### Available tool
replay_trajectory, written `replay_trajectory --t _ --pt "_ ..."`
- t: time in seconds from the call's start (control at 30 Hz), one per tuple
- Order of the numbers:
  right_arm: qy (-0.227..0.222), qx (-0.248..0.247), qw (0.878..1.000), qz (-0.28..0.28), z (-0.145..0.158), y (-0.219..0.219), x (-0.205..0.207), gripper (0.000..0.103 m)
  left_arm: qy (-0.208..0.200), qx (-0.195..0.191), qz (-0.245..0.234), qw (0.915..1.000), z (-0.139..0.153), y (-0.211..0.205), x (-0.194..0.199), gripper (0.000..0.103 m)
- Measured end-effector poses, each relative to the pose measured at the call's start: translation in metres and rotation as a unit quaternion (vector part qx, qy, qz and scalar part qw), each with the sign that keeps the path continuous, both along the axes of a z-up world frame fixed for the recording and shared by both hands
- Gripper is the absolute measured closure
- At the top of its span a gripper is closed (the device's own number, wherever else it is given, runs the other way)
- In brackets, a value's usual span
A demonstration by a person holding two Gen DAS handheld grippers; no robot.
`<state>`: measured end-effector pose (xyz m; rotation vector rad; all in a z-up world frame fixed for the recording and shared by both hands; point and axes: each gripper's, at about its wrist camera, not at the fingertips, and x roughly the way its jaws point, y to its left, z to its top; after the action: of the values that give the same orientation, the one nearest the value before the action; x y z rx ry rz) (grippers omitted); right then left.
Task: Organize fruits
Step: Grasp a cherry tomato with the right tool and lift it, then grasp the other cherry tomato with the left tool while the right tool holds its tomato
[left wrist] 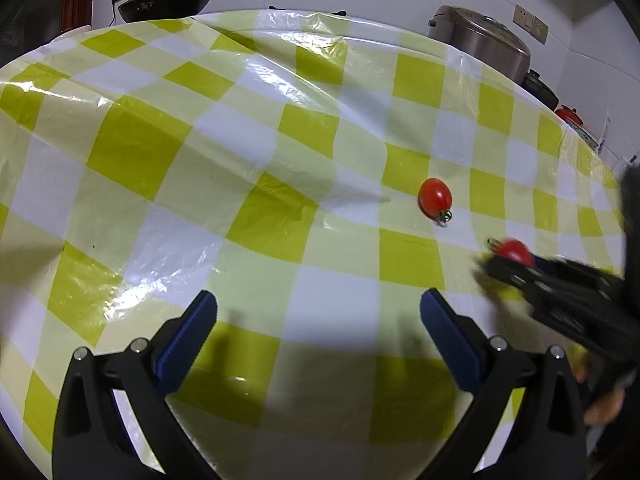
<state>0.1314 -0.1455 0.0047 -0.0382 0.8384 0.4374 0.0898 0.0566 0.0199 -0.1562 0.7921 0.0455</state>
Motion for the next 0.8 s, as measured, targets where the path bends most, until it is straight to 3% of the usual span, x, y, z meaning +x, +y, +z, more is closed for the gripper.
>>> replay_trajectory --t 0.23,0.33,0.43,0.5,0.7,0.8 --pt "-0.04 0.033 0.994 -0.096 0.02 -0.081 -0.048 0.065 0.009 -0.002 -0.011 0.9999 -0.001 -0.001 0.003 0.001" --pt "-0.04 0.059 0.989 -0.129 0.016 -0.117 -0.048 0.065 0.024 -0.001 -0.028 0.9993 -0.004 -0.006 0.007 0.001" --pt "-0.026 0.075 0.987 -0.141 0.006 -0.127 -0.046 0.065 0.042 0.001 -0.04 0.9983 -0.008 -0.011 0.011 0.001" --pt "-0.041 0.077 0.986 -0.14 0.008 -0.123 -0.047 0.065 0.051 -0.008 -0.05 0.9974 -0.009 -0.014 0.016 0.001" --pt "-0.027 0.091 0.986 -0.139 0.003 -0.122 -0.043 0.065 0.041 -0.046 -0.07 0.9956 -0.004 -0.038 0.057 0.001" --pt "-0.023 0.093 0.986 -0.14 0.002 -0.121 -0.041 0.065 0.034 -0.025 -0.084 0.9955 -0.001 -0.064 0.082 0.006"
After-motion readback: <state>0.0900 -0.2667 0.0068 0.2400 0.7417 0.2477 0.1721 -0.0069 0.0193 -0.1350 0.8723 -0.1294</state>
